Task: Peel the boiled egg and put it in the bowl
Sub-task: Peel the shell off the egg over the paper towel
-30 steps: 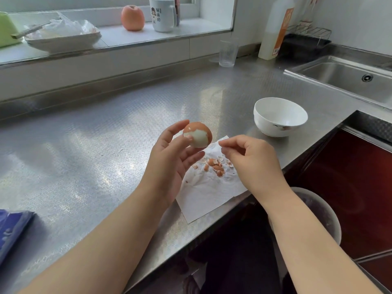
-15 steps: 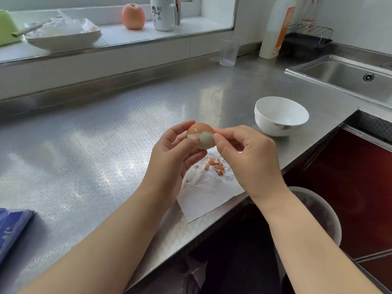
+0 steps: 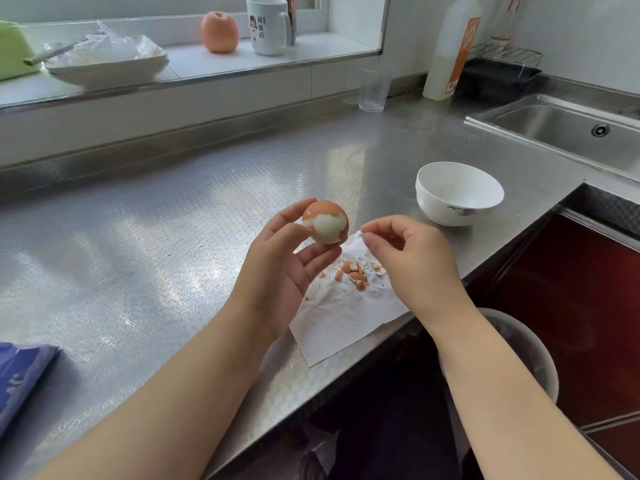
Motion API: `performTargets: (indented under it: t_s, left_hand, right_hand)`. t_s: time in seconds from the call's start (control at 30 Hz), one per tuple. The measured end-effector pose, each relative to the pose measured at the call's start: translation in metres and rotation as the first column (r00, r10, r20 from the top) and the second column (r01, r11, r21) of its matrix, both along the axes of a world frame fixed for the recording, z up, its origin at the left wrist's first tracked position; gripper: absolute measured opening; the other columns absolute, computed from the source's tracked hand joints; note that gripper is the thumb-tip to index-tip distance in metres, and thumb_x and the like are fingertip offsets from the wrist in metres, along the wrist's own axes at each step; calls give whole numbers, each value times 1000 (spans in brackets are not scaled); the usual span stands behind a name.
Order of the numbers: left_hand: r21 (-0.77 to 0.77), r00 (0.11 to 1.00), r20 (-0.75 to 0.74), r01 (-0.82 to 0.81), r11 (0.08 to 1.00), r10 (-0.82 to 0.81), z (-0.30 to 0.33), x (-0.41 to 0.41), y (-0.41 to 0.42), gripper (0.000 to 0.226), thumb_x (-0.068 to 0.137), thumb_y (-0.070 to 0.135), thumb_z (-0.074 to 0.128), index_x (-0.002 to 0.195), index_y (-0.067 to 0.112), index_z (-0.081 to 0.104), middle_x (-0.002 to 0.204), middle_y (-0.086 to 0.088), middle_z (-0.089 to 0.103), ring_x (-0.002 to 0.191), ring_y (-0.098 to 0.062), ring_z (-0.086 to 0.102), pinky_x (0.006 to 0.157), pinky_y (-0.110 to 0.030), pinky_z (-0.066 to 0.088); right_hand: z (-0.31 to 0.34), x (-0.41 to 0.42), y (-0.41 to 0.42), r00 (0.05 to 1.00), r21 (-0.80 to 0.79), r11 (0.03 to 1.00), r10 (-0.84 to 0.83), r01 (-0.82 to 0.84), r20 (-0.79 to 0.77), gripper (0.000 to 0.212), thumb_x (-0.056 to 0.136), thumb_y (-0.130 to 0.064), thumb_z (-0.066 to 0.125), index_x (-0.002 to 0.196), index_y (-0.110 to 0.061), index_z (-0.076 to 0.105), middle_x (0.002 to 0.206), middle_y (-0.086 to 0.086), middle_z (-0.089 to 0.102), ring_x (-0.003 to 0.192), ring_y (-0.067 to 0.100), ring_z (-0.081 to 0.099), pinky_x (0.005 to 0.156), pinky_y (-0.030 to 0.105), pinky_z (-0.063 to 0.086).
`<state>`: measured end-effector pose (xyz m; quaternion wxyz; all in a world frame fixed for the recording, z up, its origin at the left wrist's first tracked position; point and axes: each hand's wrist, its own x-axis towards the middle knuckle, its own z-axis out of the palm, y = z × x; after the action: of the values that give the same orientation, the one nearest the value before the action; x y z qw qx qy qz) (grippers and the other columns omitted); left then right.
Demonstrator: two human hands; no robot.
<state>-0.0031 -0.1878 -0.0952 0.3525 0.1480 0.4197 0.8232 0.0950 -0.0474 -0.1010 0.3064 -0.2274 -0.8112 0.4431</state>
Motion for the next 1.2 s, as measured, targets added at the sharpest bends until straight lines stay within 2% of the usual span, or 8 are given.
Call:
performTargets:
  t_s: [0.1, 0.23, 0.37, 0.47, 0.63, 0.87, 1.03, 1.2]
  left_hand:
    - [2, 1000, 18, -9, 1000, 9, 0, -1, 0, 37, 92, 1, 52, 127, 11, 59, 110, -13, 73, 98, -32, 74, 83, -32, 60]
    - [-4, 999, 34, -8, 1000, 8, 2, 0, -2, 47, 92, 8, 57, 138, 5, 52, 114, -15, 71, 101, -31, 73, 85, -31, 59]
    - [-14, 999, 40, -8, 1000, 8, 3, 0, -2, 45, 96, 10, 54, 141, 6, 50, 120, -16, 69, 104, -29, 72, 88, -30, 59]
    - [-16, 999, 36, 14, 1000, -14, 3, 1, -2, 47, 95, 11, 55, 141, 5, 49, 121, -15, 69, 102, -27, 72, 87, -29, 59]
    - [-48, 998, -14, 67, 997, -68, 1, 5, 0, 49, 92, 16, 61, 139, 7, 52, 119, -12, 71, 99, -25, 73, 87, -31, 59]
    - [-120, 994, -83, 55, 991, -65, -4, 6, 2, 60, 80, 28, 76, 134, 12, 56, 112, -6, 75, 104, -20, 72, 82, -27, 59]
    - [-129, 997, -77, 21, 991, -31, -6, 6, 3, 61, 73, 24, 76, 130, 10, 58, 103, -7, 78, 93, -17, 75, 78, -24, 60]
    - [-138, 997, -68, 33, 990, -42, -5, 5, 3, 63, 72, 26, 75, 130, 9, 59, 102, -8, 78, 91, -18, 75, 74, -23, 59]
  right_hand:
    - [-4, 4, 4, 977, 110, 991, 55, -79, 206, 20, 87, -36, 65, 105, -31, 71, 108, -15, 61, 103, 1, 54, 89, 23, 43]
    - [-1, 5, 2, 993, 187, 982, -42, 21, 106, 8, 87, -31, 65, 90, -29, 73, 89, -14, 61, 83, 0, 56, 72, 16, 38]
    - [3, 5, 3, 989, 98, 994, 42, -57, 145, 40, 88, -14, 57, 122, -35, 61, 101, -15, 60, 91, 1, 56, 84, 20, 42]
    - [6, 3, -3, 997, 113, 991, 72, -71, -7, 36, 87, -26, 65, 121, -37, 60, 113, -18, 58, 110, -1, 54, 94, 22, 43]
    - [5, -5, -23, 971, 252, 968, 52, 9, -235, 24, 88, -30, 65, 111, -23, 68, 101, -6, 67, 94, 12, 64, 81, 36, 53]
    - [-3, -8, -24, 929, 534, 810, -35, 243, -369, 22, 93, -20, 61, 111, -10, 70, 89, 6, 68, 77, 19, 64, 70, 32, 52]
    - [-5, -10, -25, 927, 563, 789, -24, 247, -373, 22, 94, -19, 58, 110, -9, 71, 84, 6, 67, 75, 20, 63, 69, 30, 51]
    - [-4, -13, -25, 905, 461, 853, -31, 245, -424, 18, 95, -17, 56, 101, -9, 71, 86, 2, 68, 77, 13, 61, 73, 23, 50]
